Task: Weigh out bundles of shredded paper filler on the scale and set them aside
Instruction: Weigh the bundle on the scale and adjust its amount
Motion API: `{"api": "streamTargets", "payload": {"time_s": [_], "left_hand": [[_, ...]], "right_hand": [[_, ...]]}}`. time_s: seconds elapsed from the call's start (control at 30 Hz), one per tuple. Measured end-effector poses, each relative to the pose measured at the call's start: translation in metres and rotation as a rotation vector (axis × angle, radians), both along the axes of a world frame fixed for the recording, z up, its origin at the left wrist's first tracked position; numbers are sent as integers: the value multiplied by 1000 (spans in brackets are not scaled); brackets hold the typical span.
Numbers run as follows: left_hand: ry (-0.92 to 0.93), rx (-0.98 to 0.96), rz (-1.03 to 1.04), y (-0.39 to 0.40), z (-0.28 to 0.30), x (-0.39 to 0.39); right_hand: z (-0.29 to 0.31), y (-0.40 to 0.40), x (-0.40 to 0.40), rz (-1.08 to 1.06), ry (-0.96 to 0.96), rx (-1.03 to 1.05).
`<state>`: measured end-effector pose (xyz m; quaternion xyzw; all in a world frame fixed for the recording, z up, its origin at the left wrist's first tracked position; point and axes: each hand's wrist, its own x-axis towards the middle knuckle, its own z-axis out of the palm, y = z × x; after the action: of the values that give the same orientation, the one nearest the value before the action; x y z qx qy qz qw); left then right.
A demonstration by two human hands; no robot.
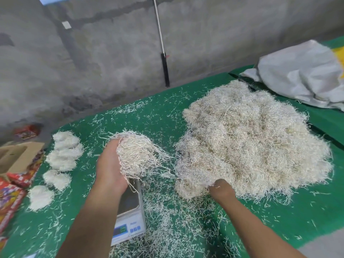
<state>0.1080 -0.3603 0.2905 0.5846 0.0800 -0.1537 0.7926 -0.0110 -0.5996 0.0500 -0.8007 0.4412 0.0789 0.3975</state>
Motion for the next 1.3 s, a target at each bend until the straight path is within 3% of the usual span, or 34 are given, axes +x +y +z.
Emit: {"api": "streamTargets", "payload": {"time_s": [0.13, 0.3, 0.47, 0.63, 0.73, 0.8, 0.87, 0.97, 1.03, 1.1, 1.17, 1.23, 1.3], "left_hand": [[-38, -1, 71, 4, -3, 2], [-136, -38, 138, 16, 17, 16], [-109, 1, 91, 5, 14, 6], [-60, 21, 21, -11, 4, -7], [-43, 36, -9, -14, 1, -10], [-28, 28, -37, -16, -2, -13], [-19, 29, -57, -17, -5, -15], [11, 39, -35, -21, -10, -17], [-26, 120, -25, -28, -18, -24], [-160, 292, -38, -39, -32, -38], [-357, 580, -54, -45, -57, -54], [-553, 905, -99, -42, -81, -63], [-647, 1086, -106, -37, -96, -60]], "right_hand": [[-10, -17, -12, -138, 3, 85], [-25, -34, -46, -269, 99, 452], [3, -16, -24, -50, 133, 345], [75, -11, 6, 61, -250, 351], [100, -9, 10, 239, -261, 146], [109, 0, 11, 209, -368, 154], [120, 13, 14, 104, -506, 314], [134, 39, 15, -65, -622, 1084], [137, 60, 12, -134, -646, 1491], [140, 78, 9, -139, -675, 1687], [147, 92, 10, -147, -675, 1701], [153, 101, 10, -246, -658, 1549], [153, 107, 9, -308, -660, 1420]]}}
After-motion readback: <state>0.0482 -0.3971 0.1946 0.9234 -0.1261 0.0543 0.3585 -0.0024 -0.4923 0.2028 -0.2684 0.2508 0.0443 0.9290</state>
